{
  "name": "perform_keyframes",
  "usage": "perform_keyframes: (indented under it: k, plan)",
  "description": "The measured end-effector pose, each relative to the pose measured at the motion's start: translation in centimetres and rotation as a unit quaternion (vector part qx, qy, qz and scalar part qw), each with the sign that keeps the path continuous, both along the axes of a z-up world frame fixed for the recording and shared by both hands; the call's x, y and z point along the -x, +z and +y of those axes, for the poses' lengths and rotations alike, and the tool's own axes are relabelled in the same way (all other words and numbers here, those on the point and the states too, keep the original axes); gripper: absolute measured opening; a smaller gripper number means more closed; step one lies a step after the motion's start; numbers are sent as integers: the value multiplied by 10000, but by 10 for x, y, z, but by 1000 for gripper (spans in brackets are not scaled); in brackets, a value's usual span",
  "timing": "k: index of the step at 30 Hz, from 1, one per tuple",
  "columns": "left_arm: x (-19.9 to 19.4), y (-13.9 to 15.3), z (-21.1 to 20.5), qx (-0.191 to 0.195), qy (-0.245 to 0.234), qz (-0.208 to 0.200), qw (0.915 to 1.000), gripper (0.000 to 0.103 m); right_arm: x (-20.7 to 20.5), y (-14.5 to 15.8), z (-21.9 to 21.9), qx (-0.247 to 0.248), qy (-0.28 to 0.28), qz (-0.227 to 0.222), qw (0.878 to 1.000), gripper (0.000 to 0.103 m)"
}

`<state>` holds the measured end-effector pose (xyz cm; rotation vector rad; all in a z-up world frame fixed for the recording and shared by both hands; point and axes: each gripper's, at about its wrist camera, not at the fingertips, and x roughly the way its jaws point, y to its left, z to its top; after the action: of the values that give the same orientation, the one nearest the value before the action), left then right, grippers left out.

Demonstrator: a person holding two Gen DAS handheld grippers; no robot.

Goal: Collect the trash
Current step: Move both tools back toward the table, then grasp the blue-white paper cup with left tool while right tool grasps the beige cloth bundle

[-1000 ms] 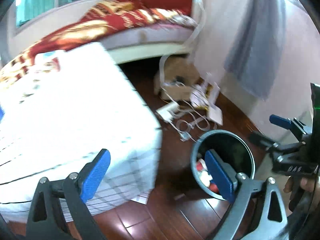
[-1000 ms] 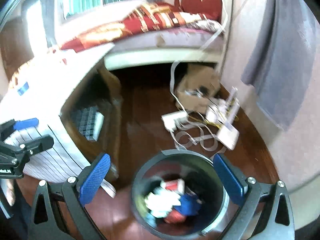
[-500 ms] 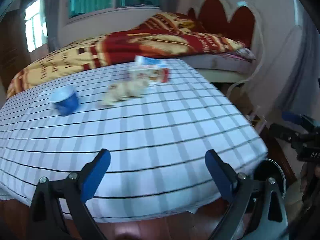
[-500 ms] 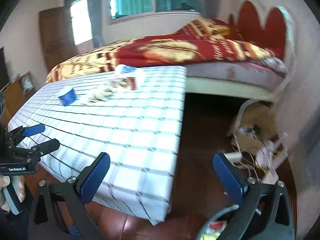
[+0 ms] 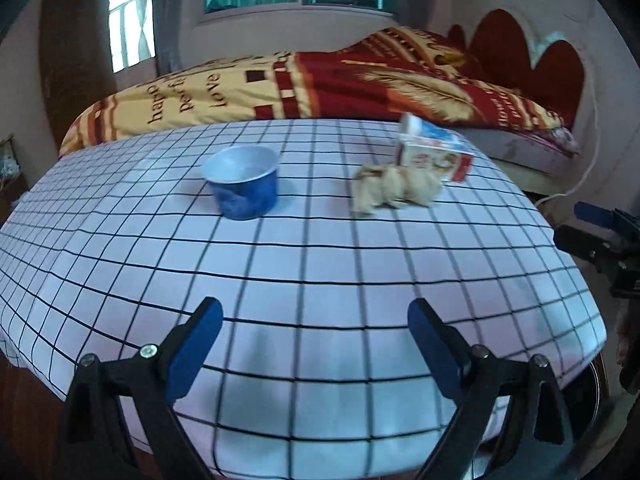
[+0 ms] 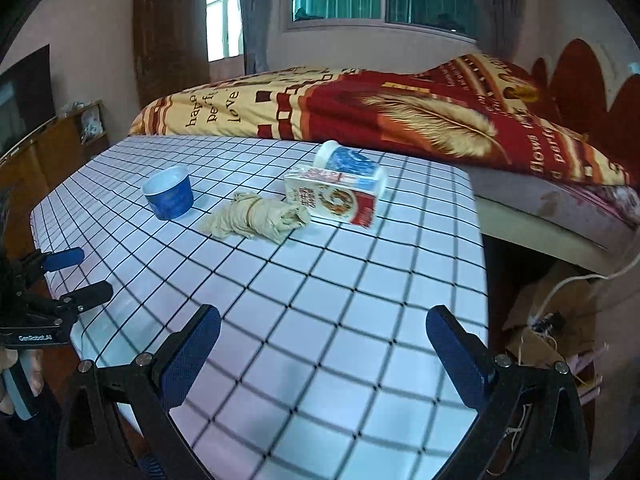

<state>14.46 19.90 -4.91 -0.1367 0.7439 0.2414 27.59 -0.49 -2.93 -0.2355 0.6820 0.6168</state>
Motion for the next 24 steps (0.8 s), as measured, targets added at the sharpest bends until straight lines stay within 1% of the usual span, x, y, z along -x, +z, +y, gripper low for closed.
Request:
perform_keyframes:
  k: [7, 10, 14, 18, 21, 23, 24]
  plan:
    - [-14, -5, 27, 40, 202, 40, 9998, 94, -37, -7, 31, 4, 190, 142, 9997, 103]
    - [-25, -6, 37, -1, 278, 48, 9996, 94, -49, -11, 49, -50, 348, 233, 9991, 103]
    - [-43, -9, 53, 19, 378, 95, 9992, 94, -61, -18, 80, 124, 616, 211, 9978, 102]
    - [-64, -12, 69, 125, 480, 113, 9987, 94, -77, -31, 107, 351, 802, 284, 9958, 94]
    - [-78, -17, 76, 104, 514, 174, 9985, 94, -87, -40, 119, 462, 887, 362, 9943, 90]
    - [-86, -19, 81, 169, 522, 249, 9982, 92, -89, -43, 124, 493, 920, 375, 9938, 89]
    - [-89, -19, 85, 209, 539, 220, 9981, 91, -90, -44, 128, 507, 937, 388, 9935, 89]
